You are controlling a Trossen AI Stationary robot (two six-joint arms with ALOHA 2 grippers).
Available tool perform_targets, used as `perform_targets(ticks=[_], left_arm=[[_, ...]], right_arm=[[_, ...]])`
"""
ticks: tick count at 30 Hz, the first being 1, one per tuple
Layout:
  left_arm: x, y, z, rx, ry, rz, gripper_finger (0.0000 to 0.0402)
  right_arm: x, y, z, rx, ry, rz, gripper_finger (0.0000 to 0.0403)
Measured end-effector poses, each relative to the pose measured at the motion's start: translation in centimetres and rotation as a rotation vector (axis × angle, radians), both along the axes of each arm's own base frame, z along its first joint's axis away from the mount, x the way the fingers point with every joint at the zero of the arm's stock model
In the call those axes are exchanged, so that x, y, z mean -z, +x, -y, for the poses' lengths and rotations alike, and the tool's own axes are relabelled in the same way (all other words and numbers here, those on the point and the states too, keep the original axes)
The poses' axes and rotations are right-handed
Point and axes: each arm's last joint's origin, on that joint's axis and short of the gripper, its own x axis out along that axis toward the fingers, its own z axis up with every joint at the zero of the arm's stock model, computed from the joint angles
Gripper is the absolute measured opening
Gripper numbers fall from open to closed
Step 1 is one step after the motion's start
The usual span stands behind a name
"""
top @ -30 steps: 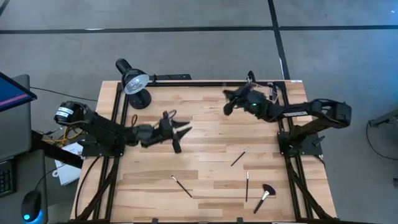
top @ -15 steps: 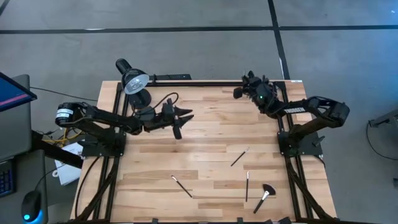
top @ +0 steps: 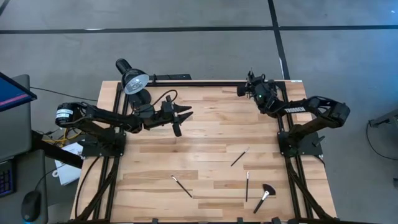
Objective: Sort items
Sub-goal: Put the foundation brush into the transparent organizer
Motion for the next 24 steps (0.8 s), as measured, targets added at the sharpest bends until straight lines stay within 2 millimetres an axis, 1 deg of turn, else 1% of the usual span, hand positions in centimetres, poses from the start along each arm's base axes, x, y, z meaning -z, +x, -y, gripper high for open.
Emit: perform_targets(ticks=[9, 14, 19, 24], left_arm=[[0.0, 0.0, 0.2, 0.011, -0.003, 0.004, 0.0113], [0.0, 0.0, 0.2, 0.008, -0.003, 0.004, 0.0113], [0.0, 0.0, 0.2, 0.009, -0.003, 0.004, 0.0113], [-0.1, 0.0, 0.2, 0.008, 0.002, 0.003, 0.0113]], right_arm=[[0.6, -0.7, 0.5, 0.028, 0.046, -0.036, 0.0017], [0.9, -1.2, 0.8, 0.01, 0.069, -0.003, 0.0016], [1.7, -1.8, 1.4, 0.013, 0.112, 0.009, 0.0022], [3.2, -1.5, 2.0, -0.027, 0.16, 0.045, 0.0024]])
